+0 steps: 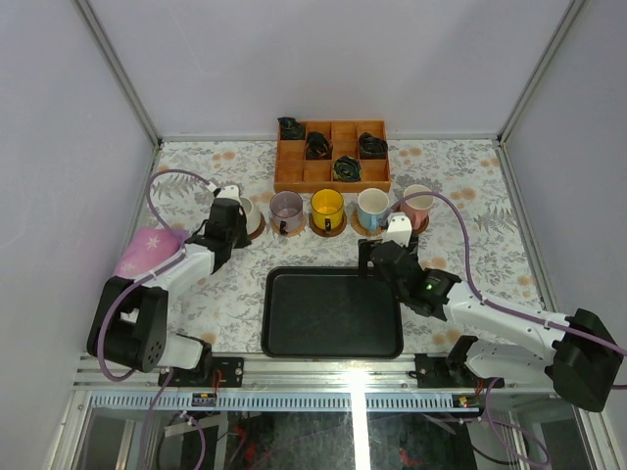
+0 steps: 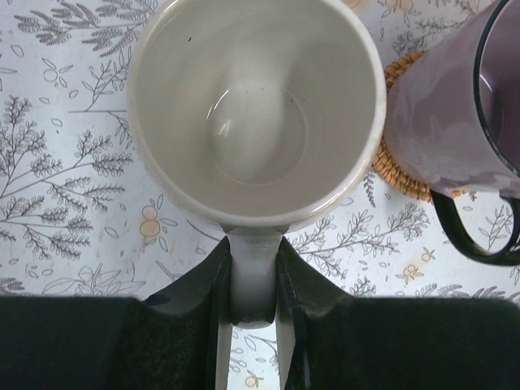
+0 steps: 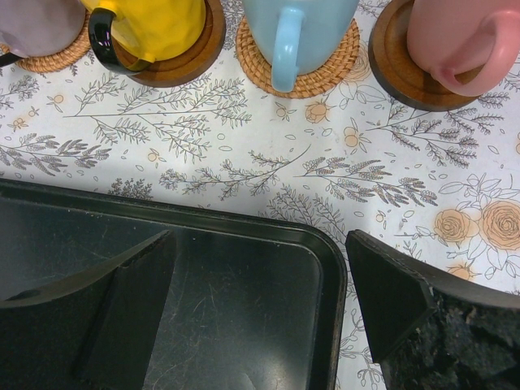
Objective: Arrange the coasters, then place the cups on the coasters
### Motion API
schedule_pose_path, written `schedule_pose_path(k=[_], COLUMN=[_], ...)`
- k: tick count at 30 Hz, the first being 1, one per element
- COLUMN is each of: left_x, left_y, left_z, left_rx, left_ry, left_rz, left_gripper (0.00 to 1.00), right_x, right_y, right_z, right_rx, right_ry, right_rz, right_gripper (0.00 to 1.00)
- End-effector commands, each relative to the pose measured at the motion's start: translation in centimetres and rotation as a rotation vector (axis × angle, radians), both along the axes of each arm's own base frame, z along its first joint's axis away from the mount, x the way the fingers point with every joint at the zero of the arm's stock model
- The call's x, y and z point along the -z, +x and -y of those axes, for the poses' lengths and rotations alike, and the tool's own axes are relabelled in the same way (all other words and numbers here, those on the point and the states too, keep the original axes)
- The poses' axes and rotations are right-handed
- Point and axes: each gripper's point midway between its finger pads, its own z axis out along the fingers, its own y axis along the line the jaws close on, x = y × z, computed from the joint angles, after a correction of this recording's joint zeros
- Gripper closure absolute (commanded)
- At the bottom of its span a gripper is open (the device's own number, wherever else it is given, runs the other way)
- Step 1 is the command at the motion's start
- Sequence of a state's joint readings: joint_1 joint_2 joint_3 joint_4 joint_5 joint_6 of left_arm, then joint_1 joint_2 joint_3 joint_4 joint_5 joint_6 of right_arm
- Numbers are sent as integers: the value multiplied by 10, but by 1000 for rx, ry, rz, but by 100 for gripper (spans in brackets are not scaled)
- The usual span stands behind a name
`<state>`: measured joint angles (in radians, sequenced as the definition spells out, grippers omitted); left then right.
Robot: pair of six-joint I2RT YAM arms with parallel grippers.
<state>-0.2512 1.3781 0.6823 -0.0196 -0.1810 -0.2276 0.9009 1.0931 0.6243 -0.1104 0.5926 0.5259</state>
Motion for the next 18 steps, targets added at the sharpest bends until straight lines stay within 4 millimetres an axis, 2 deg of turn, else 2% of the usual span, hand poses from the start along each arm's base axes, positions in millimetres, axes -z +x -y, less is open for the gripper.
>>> schedule_pose_path(k=[1, 7, 18], left_x=[-57, -54, -34], left_y=[50, 57, 61], left_z=[5, 6, 4], left_rx=[-5, 1, -3], left_ry=[-31, -39, -32], left_rz=[230, 225, 181], left_gripper=[100, 100, 100], right_x=[-22, -21, -19], right_y=[12, 11, 10], right_z=[-6, -5, -3], right_rx=[21, 22, 26], right_ry=[44, 40, 39], right_rz=[52, 50, 45], right_gripper=[8, 8, 8])
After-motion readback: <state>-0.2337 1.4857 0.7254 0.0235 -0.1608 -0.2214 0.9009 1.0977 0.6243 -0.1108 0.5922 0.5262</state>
